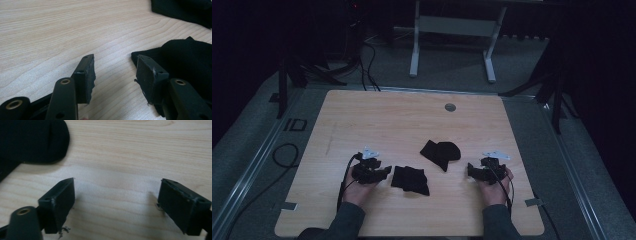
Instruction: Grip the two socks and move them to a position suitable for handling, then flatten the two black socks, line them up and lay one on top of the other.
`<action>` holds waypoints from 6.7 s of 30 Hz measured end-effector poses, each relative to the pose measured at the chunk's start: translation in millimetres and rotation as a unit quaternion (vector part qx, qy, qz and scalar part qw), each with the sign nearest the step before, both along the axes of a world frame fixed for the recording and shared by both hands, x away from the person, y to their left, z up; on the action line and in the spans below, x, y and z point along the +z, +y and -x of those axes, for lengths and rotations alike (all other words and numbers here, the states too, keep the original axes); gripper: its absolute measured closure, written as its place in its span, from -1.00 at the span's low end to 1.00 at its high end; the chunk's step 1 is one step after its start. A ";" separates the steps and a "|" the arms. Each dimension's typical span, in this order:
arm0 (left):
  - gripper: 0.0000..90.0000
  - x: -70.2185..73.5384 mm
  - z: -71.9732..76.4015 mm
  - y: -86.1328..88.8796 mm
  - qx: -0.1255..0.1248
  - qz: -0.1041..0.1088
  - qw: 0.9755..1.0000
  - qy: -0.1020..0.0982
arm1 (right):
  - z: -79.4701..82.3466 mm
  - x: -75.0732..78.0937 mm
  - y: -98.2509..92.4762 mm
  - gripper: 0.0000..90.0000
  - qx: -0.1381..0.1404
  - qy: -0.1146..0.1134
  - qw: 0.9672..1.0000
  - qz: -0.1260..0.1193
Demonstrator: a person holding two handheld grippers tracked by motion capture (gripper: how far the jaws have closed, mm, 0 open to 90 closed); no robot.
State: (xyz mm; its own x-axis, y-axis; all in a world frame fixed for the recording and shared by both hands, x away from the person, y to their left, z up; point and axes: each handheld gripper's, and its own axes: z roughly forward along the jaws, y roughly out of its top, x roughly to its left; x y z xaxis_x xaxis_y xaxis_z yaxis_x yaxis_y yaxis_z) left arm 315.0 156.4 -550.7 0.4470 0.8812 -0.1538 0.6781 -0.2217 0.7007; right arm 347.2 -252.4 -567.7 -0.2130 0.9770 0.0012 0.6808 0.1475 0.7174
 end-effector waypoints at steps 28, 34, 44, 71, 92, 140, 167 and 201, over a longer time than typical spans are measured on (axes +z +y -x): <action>0.13 1.3 3.3 -5.4 -0.016 -0.009 1.000 -0.007 | 37.8 38.2 71.1 0.47 0.191 0.002 0.981 0.012; 0.13 0.1 4.4 -9.2 -0.024 -0.015 1.000 -0.005 | 39.0 41.8 101.1 0.36 0.231 0.002 0.973 -0.011; 0.14 -0.6 6.6 -14.8 -0.035 -0.020 0.999 -0.008 | 45.5 29.8 138.6 0.26 0.269 0.014 0.963 -0.021; 0.20 1.0 15.4 -30.2 -0.073 -0.025 0.997 -0.027 | 55.5 54.3 129.0 0.96 0.278 -0.026 0.959 -0.056; 1.00 -2.3 29.6 -56.6 -0.144 -0.032 0.988 -0.038 | 55.6 63.8 105.7 0.96 0.255 -0.033 0.965 -0.059; 1.00 -0.5 19.1 -12.8 -0.101 -0.066 0.993 0.013 | 55.3 29.8 47.4 0.95 0.220 0.095 0.970 -0.030; 0.76 3.6 24.1 -19.1 -0.102 -0.039 0.994 -0.030 | 10.0 71.2 25.3 0.33 0.175 0.014 0.984 -0.015; 0.69 6.4 24.2 -17.9 -0.088 -0.018 0.995 -0.048 | -71.8 24.4 57.4 0.91 0.105 0.093 0.990 0.021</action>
